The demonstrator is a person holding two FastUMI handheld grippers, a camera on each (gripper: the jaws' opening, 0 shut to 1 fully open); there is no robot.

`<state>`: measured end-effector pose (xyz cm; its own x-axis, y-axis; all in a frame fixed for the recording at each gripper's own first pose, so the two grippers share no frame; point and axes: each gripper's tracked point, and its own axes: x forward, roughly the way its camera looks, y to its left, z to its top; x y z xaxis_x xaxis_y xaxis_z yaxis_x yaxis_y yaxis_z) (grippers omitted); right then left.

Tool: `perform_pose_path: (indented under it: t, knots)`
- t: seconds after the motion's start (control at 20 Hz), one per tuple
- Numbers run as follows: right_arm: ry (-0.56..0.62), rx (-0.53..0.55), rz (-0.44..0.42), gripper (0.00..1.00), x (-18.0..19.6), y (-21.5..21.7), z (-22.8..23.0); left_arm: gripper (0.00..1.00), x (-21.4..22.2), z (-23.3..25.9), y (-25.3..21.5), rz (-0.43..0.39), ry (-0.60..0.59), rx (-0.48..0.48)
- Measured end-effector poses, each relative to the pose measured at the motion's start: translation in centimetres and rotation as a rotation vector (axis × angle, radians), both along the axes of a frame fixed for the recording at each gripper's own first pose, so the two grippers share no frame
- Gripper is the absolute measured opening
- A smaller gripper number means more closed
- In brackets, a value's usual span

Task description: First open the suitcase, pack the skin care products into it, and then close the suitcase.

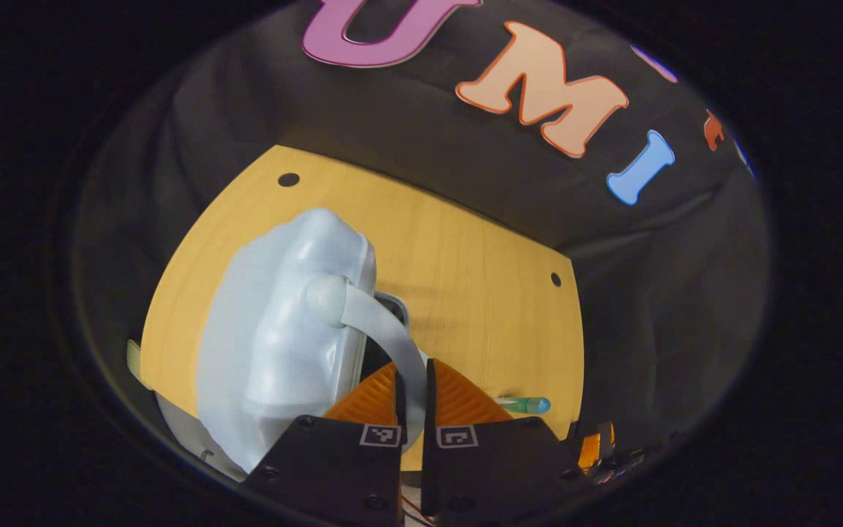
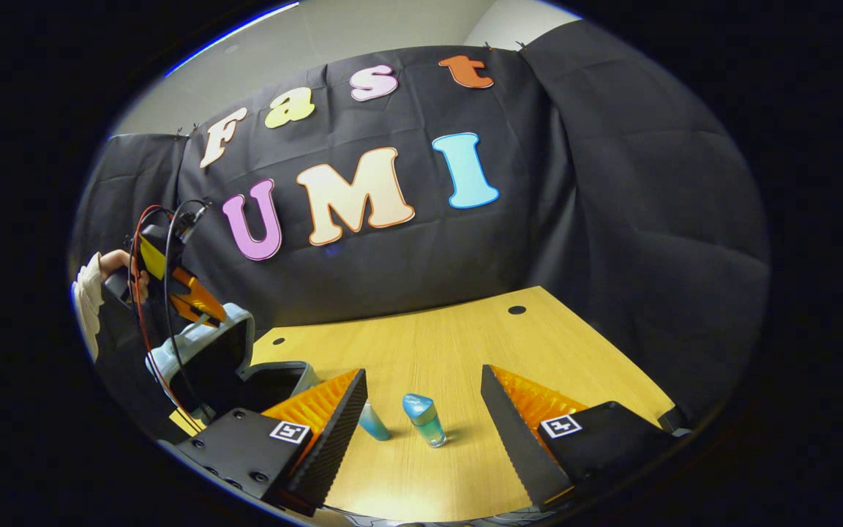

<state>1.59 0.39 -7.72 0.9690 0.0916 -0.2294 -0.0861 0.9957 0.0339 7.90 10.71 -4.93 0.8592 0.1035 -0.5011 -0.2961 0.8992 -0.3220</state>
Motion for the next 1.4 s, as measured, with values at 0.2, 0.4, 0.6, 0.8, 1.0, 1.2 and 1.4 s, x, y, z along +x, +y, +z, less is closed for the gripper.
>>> perform_pose_path:
  t: [0.2, 0.4, 0.6, 0.8, 1.0, 1.2, 1.4]
  knots:
    - [0.003, -0.01, 0.005, 0.98, -0.1, 0.7, -0.1, 0.03, -1.6, 2.2, 4.5, 0.091, -0.064, 0.008]
    - [0.009, -0.029, 0.013, 0.98, -0.1, 1.6, -0.2, 0.04, -3.9, 3.3, 9.4, 0.173, -0.089, 0.032]
    - [0.019, -0.053, 0.022, 0.98, 0.1, 2.8, -0.5, 0.04, -6.2, 2.7, 15.1, 0.267, -0.059, 0.149]
    - [0.017, -0.07, 0.036, 0.98, 0.9, 4.4, -0.4, 0.03, -8.2, 2.1, 20.4, 0.331, -0.029, 0.224]
    - [-0.03, -0.11, 0.048, 0.98, 2.3, 5.9, 0.9, 0.03, -9.6, 0.4, 24.8, 0.373, 0.003, 0.235]
    - [-0.028, -0.125, 0.052, 0.98, 3.4, 6.6, 0.8, 0.03, -11.8, -3.4, 29.5, 0.405, 0.046, 0.219]
    - [-0.005, -0.143, 0.042, 0.98, 4.1, 6.3, 0.2, 0.03, -12.3, -7.1, 32.9, 0.424, 0.088, 0.192]
